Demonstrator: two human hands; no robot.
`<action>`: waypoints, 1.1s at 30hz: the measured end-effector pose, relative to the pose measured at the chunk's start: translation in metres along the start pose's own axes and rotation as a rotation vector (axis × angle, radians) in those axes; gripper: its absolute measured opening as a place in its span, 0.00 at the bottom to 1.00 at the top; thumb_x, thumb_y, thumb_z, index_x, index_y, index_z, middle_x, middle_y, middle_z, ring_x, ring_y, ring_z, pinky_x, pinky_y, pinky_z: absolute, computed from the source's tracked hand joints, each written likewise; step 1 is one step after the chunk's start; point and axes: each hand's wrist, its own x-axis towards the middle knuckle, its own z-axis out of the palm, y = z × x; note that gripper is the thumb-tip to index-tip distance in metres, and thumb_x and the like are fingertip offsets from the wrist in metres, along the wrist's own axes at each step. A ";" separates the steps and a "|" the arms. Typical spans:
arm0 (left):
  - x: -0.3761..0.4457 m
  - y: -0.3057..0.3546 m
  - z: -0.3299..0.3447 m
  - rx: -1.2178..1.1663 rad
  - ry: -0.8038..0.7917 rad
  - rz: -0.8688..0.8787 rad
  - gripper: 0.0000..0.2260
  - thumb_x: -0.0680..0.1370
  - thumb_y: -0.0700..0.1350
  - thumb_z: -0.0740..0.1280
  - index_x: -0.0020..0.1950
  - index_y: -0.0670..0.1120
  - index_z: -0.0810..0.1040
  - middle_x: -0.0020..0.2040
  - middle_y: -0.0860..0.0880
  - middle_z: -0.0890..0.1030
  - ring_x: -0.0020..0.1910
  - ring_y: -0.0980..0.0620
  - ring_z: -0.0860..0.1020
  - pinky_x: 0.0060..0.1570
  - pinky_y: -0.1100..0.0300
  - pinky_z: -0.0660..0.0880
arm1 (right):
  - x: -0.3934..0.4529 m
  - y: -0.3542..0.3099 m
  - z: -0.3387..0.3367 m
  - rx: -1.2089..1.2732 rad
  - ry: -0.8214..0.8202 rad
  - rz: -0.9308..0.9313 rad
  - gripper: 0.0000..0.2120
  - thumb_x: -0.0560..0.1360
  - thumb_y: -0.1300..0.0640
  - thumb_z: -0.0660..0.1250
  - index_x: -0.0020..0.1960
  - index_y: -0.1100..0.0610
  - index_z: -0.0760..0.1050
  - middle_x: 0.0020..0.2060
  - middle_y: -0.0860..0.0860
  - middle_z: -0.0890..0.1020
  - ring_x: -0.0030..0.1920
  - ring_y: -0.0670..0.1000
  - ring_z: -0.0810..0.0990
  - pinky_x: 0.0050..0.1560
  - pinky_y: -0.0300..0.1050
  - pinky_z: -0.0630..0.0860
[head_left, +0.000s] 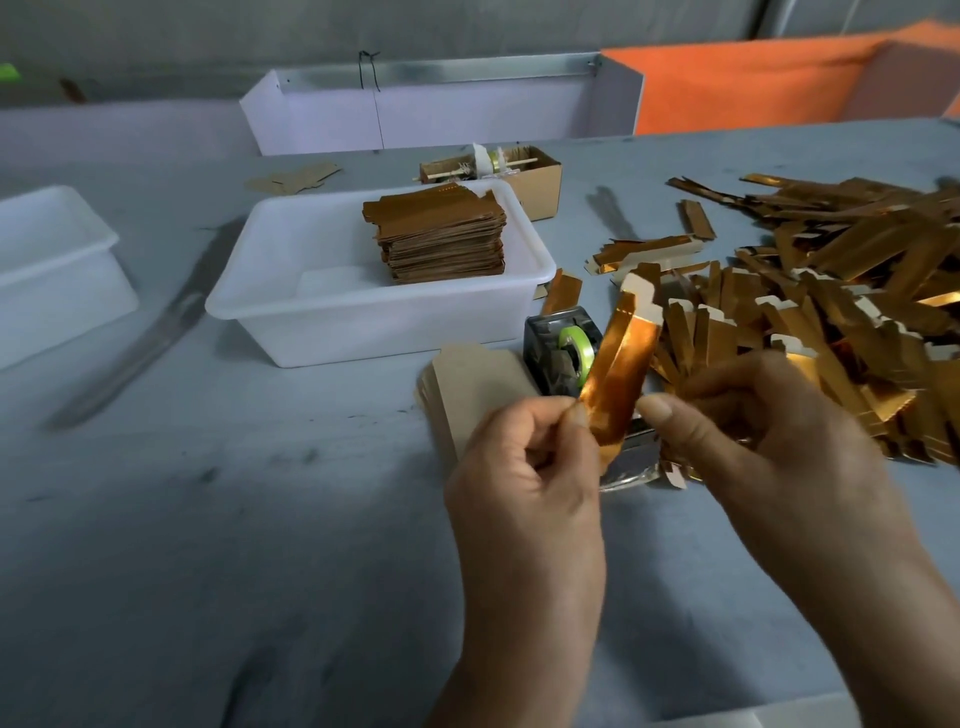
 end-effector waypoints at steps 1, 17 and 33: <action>0.000 0.000 0.000 -0.015 -0.025 -0.024 0.07 0.76 0.43 0.69 0.41 0.53 0.81 0.37 0.51 0.84 0.37 0.53 0.83 0.36 0.59 0.81 | 0.000 0.001 0.002 0.137 -0.055 0.066 0.25 0.57 0.31 0.62 0.46 0.48 0.71 0.37 0.44 0.79 0.39 0.43 0.78 0.35 0.38 0.73; 0.006 -0.008 -0.010 -0.182 -0.239 -0.476 0.08 0.76 0.43 0.69 0.53 0.52 0.75 0.35 0.52 0.84 0.29 0.56 0.81 0.27 0.65 0.75 | -0.002 0.019 0.023 0.454 -0.335 0.256 0.07 0.75 0.53 0.63 0.51 0.45 0.76 0.42 0.40 0.83 0.44 0.39 0.80 0.36 0.31 0.71; 0.076 -0.046 -0.029 0.642 -0.042 -0.397 0.18 0.72 0.53 0.73 0.53 0.47 0.71 0.47 0.51 0.78 0.45 0.51 0.76 0.43 0.59 0.69 | 0.072 0.042 -0.003 -0.293 0.256 0.114 0.22 0.76 0.50 0.64 0.68 0.55 0.67 0.62 0.57 0.74 0.60 0.58 0.74 0.53 0.55 0.76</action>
